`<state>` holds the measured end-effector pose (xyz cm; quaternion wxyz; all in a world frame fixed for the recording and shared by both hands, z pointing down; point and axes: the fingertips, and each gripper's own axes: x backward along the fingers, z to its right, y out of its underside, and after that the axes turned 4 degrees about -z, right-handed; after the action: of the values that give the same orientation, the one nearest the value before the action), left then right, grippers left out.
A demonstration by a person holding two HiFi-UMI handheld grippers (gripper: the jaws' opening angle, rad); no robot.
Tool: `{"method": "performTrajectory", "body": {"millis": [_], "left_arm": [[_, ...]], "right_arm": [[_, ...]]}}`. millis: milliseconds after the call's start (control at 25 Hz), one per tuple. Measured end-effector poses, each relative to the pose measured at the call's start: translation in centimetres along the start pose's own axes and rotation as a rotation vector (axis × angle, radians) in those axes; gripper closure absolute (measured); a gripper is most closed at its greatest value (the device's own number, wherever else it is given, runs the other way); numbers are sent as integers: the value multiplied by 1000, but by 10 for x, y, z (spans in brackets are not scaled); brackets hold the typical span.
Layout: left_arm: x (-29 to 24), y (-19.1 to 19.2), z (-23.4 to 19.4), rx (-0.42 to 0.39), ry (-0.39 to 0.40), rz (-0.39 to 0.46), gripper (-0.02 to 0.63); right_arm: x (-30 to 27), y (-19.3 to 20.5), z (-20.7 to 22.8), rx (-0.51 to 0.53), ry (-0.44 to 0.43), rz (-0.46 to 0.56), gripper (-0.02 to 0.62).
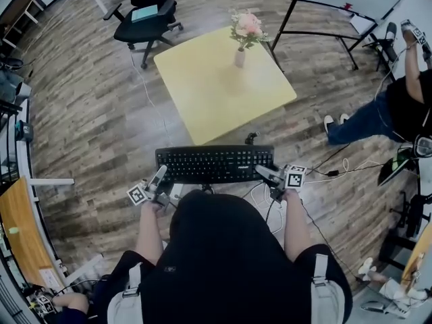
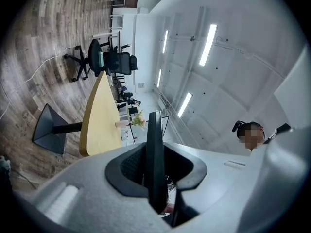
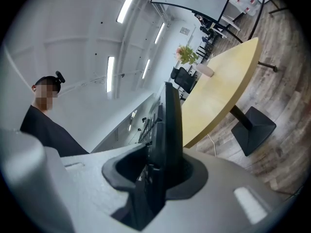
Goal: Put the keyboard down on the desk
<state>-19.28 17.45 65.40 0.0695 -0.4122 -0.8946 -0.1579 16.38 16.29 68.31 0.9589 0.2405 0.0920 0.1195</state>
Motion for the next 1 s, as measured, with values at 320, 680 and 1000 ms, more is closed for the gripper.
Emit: {"method": "performTrajectory", "body": {"millis": [320,680,1000], "left_arm": [[0,-65,-17,14,-26,-35,514],[-7,-95,-34,27,-41,-76,514],[-25,-125,-47,37,-31,-106,514]], "right_arm": [[-58,-20,6,-49,9,15,471],[-81,-26,13,-73,39,45,471],[-98,-42,21,-77,55,80,470]]}}
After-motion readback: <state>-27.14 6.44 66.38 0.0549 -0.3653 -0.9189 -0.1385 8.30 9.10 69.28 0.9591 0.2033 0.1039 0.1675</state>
